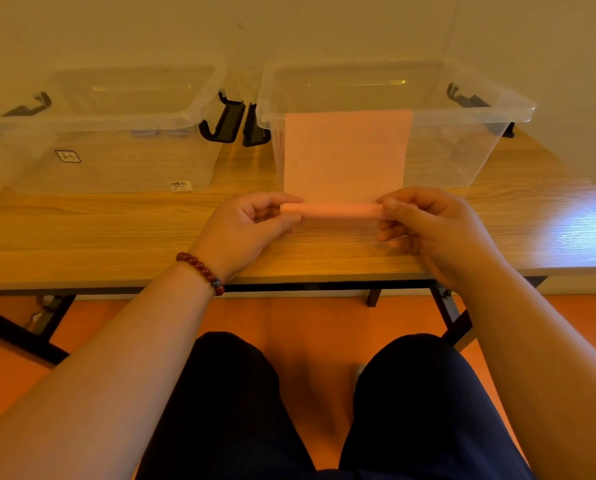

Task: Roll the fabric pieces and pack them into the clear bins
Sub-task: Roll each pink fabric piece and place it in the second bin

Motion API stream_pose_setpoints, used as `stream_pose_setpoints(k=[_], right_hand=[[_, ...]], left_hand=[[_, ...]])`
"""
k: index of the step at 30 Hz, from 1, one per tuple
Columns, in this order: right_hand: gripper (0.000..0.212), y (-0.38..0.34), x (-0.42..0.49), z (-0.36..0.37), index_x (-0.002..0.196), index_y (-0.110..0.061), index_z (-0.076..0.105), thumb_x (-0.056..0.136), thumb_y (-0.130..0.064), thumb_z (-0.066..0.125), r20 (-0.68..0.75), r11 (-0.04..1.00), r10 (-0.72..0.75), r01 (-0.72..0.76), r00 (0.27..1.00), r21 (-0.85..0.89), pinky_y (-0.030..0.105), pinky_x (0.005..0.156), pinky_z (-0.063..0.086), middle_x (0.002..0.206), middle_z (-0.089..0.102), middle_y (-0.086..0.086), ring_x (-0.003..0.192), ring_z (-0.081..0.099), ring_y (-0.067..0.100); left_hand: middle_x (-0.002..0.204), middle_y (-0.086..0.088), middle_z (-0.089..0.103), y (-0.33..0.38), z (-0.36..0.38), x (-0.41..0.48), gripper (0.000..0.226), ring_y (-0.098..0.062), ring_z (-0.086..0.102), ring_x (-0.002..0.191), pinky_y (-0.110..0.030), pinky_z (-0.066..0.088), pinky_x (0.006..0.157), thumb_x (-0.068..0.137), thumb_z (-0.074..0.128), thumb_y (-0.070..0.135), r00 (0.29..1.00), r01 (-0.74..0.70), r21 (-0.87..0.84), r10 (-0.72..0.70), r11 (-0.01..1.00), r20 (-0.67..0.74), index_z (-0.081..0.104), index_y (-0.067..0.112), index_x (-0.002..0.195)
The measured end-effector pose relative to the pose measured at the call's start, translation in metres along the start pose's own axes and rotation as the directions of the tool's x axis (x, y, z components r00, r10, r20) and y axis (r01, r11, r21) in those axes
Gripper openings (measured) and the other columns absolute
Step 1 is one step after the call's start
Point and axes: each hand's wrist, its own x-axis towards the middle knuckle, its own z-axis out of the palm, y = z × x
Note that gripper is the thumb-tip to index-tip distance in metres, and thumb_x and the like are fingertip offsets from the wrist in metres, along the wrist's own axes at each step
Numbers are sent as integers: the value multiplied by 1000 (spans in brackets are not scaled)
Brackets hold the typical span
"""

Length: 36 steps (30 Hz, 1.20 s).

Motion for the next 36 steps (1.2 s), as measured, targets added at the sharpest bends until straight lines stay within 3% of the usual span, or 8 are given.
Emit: stream_pose_setpoints(k=[4,8,14,21,25,29,32,36], right_hand=[[10,0,-2,-3,95,-15,69,89,-8,64,35,997,-16,19,999,-72,20,61,56,78,69,2,71,68,12],[7,1,-1,-2,92,-13,69,91,-15,62,-3,999,-4,4,1000,-51,21,61,56,81,70,2,76,69,12],[10,3,3,-2,92,-15,68,94,-20,60,-34,998,17,-19,999,-63,20,57,54,71,66,-2,64,66,10],[22,1,0,-3,104,-21,64,88,-8,67,43,997,-26,29,999,-74,20,59,55,81,67,1,69,66,13],[6,1,-2,-2,94,-16,67,90,-13,65,14,995,-46,47,999,-88,20,58,54,75,67,2,69,67,14],[8,1,-1,-1,97,-13,68,90,-14,65,-13,998,-24,23,1000,-58,22,59,55,86,73,4,74,71,15],[6,1,0,-1,94,-13,69,90,-16,65,-33,997,-31,28,999,-70,22,59,55,84,72,4,72,70,14],[10,1,0,-1,99,-18,67,89,-17,67,-15,997,-27,26,1000,-67,22,59,55,82,71,5,70,70,16]], left_hand=[[69,21,69,3,3,0,16,6,62,67,-8,49,62,92,58,22,1000,-8,-13,8,1000,-19,65,37,89],[64,26,65,4,3,-1,16,10,58,61,-4,44,57,92,56,28,999,-15,24,15,1000,-41,62,41,86],[88,14,67,3,2,-1,29,6,62,72,-11,51,64,84,66,15,1000,-10,-82,9,997,-16,59,39,99],[63,20,67,1,3,0,12,6,60,61,-8,48,59,90,61,22,999,2,12,-1,1000,-34,63,33,86],[64,21,67,3,4,0,13,6,60,61,-7,47,59,92,57,27,999,0,20,0,1000,-34,64,34,85],[73,13,71,1,3,0,8,2,63,69,-12,51,64,89,60,29,999,15,-45,-16,999,-28,66,33,92],[83,10,71,1,2,-1,19,1,64,73,-15,53,68,85,66,22,1000,10,-65,-10,998,-7,63,36,97],[67,20,68,3,3,-1,16,6,62,63,-8,48,60,90,61,18,1000,1,-31,-1,1000,-23,63,33,93]])
